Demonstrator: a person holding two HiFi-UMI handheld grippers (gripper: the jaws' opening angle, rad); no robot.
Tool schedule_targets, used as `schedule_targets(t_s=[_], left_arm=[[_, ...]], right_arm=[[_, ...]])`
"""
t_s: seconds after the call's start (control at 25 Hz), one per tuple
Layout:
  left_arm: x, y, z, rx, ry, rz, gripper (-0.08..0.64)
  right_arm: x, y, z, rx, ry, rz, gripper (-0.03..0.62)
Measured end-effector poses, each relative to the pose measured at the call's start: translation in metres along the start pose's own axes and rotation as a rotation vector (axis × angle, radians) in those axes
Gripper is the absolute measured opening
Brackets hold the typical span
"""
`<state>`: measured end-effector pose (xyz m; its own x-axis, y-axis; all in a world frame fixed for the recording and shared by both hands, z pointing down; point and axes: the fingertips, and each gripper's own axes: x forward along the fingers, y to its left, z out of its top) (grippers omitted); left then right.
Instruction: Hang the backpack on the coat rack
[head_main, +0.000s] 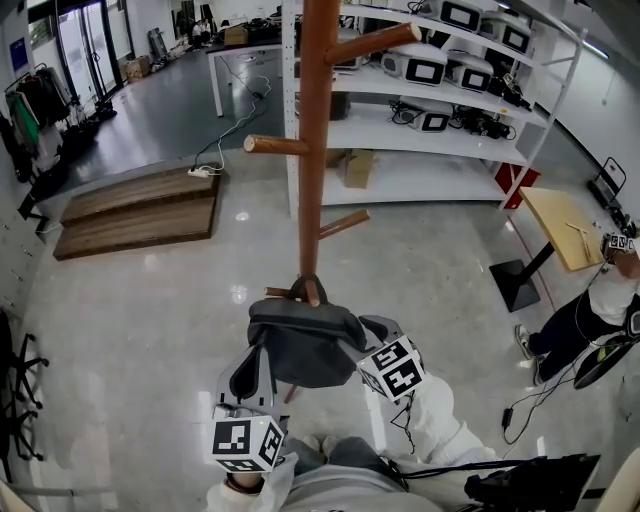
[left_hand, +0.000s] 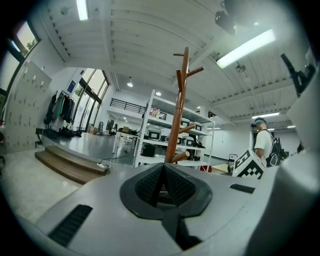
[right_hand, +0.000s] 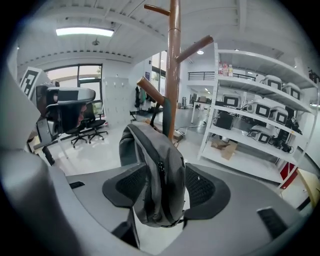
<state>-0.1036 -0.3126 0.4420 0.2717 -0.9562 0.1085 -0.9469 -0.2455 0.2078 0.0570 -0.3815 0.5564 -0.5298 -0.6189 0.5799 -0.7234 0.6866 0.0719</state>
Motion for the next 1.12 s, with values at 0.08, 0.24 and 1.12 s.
schedule_targets(t_s=[0.08,0.24,1.12], left_arm=[[0.0,-0.001,0.001,0.001,-0.001,-0.003,0.002],[-0.002,-0.004,0.004,0.004,-0.003,-0.013,0.002],[-0.025,-0.046,-0.015,0.041,0.014,-0.069,0.002]], right_arm=[[-0.005,-0.001,0.005,-0.008,-0.012,-0.004,0.227],[-0.018,-0.003,0.016,0.03,-0.043,0.0,0.227],[-0.052,0.038,0.009,0.287,-0.2,-0.13,0.018]])
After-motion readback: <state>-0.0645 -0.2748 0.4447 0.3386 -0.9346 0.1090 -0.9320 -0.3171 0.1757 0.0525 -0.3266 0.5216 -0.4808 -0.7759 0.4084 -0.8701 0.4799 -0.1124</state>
